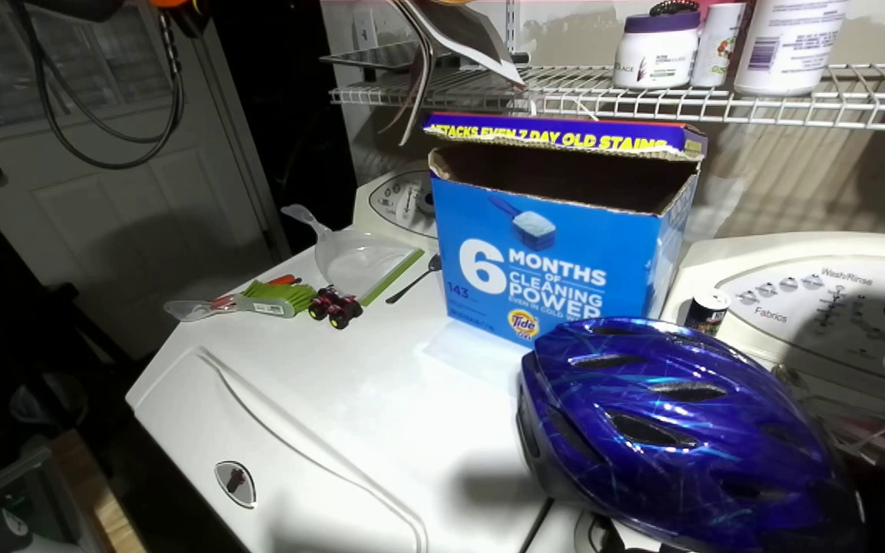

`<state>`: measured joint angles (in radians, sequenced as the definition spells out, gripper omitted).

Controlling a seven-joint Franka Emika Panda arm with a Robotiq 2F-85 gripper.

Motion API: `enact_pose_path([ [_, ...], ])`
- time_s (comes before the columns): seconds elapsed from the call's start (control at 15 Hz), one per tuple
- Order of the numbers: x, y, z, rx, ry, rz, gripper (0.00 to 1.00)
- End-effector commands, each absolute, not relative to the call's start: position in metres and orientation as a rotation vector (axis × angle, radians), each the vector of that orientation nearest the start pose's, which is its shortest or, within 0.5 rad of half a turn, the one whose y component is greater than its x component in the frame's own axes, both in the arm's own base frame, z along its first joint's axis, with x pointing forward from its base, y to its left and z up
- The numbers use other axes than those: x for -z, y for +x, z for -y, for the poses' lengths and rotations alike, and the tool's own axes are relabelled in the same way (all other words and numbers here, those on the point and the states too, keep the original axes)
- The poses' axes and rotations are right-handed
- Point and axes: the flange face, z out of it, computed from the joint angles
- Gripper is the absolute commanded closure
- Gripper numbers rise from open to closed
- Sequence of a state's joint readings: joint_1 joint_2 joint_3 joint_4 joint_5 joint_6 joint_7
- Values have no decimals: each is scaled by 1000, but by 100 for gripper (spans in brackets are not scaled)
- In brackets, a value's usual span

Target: Put the orange book on the shelf

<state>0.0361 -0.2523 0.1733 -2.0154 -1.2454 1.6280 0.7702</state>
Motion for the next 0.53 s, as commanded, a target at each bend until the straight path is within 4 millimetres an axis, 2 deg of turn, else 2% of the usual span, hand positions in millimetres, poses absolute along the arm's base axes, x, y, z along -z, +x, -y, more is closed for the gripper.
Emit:
enact_pose_path([
  [0.0, -621, 493, -18, -564, 1749, 339, 98],
  [0.47, -630, 514, -21, -686, 1538, 251, 98],
])
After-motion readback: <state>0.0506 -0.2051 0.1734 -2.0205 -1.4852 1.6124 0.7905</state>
